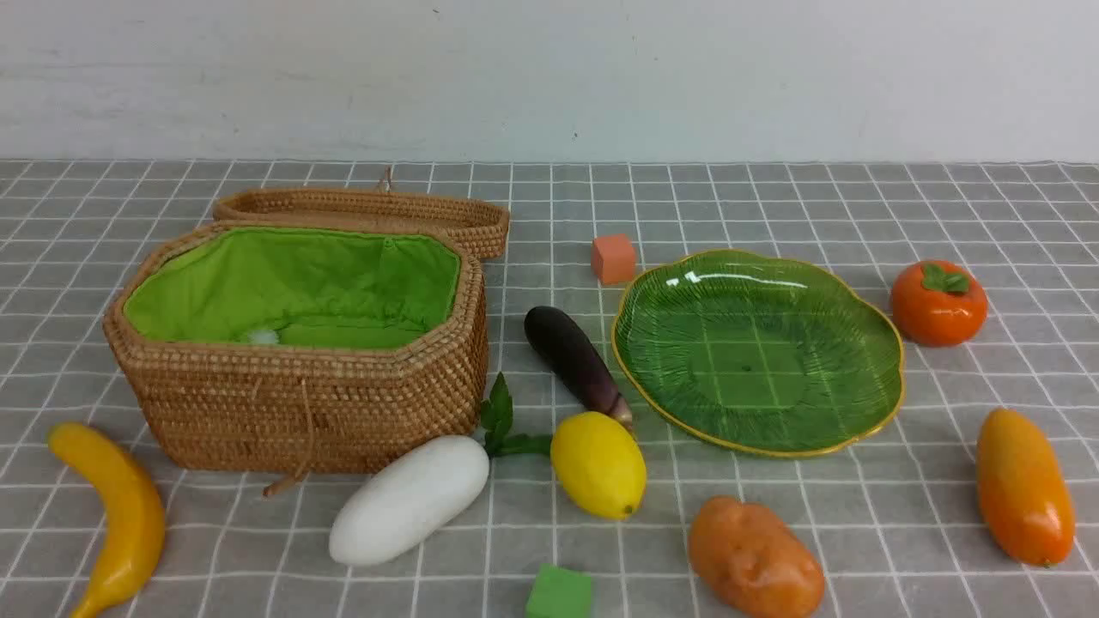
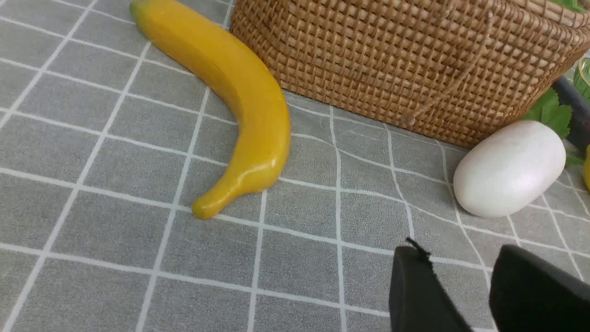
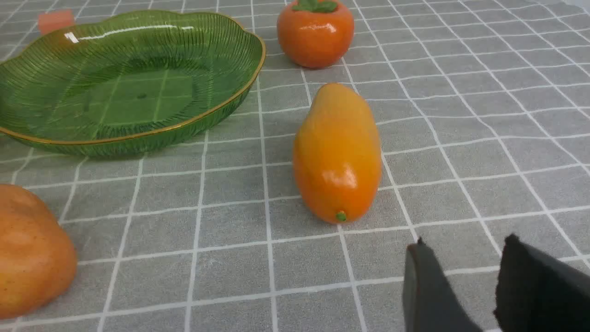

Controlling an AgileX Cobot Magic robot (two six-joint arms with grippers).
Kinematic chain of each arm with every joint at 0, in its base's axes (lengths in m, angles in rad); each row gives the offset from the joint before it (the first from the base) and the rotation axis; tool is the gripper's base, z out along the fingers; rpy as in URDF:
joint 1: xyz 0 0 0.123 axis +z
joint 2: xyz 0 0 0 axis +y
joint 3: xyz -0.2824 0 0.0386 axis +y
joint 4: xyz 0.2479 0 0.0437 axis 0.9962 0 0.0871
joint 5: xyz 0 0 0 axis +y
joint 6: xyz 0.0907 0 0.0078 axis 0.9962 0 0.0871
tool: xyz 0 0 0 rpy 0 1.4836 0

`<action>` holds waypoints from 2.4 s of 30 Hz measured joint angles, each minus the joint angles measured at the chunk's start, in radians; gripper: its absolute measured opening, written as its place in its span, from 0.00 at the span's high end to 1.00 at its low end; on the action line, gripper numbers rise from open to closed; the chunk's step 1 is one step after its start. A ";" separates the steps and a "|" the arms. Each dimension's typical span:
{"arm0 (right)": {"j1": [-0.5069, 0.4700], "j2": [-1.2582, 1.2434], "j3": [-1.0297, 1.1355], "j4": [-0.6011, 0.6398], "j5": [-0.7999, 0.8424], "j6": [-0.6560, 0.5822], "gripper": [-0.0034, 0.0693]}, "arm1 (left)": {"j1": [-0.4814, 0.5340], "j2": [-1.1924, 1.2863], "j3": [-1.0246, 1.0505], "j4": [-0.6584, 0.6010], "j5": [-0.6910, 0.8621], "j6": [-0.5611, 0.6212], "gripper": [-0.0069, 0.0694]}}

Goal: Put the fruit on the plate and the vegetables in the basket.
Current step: Use the left arm to grab a banana and put it into the right plate

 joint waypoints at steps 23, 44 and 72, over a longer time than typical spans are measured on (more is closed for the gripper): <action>0.000 0.000 0.000 0.000 0.000 0.000 0.62 | 0.000 0.000 0.000 0.002 -0.035 -0.008 0.60; 0.000 0.000 0.004 0.027 -0.237 0.341 0.62 | 0.000 0.000 -0.147 -0.355 -0.137 -0.103 0.93; 1.056 0.646 -1.065 -0.027 0.866 0.316 0.92 | 0.000 0.881 -0.739 -0.030 0.391 0.105 0.93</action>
